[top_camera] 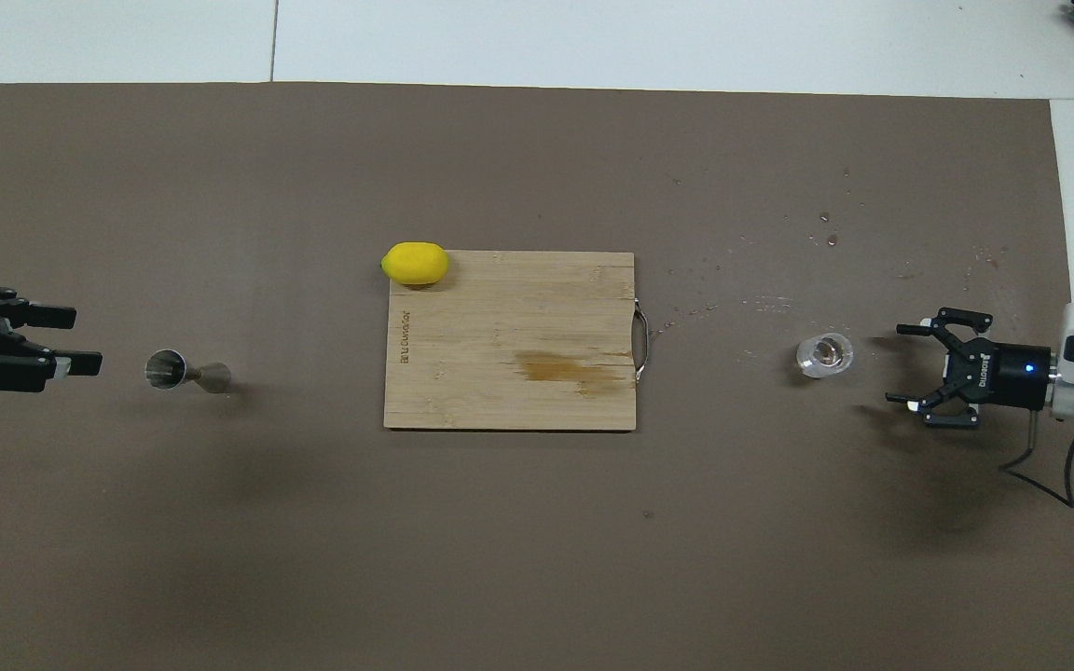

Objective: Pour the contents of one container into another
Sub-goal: 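Move the left gripper to the metal cup while the right gripper approaches the glass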

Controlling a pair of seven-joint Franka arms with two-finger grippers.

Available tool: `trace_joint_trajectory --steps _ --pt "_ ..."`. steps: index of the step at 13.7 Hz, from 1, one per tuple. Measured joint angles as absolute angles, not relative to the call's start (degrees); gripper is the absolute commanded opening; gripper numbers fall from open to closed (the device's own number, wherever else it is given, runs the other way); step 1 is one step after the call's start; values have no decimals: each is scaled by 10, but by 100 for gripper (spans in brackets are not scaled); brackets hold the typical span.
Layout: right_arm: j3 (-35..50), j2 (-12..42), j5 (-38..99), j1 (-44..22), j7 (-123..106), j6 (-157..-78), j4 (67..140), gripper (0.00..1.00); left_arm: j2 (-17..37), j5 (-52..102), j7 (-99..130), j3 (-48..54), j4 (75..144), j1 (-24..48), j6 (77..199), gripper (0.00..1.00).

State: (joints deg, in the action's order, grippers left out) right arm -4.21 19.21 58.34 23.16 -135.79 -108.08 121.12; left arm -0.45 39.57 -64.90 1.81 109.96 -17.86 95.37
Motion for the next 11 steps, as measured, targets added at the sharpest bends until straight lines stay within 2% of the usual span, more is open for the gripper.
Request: trace_joint_trajectory --steps 5,11 --pt "-38 201 626 229 -1401 -1050 1215 100 38 486 -866 18 1100 -229 883 100" --pt "-37 203 663 228 -1424 -1032 1229 100 127 547 -1162 18 1102 -268 807 100"
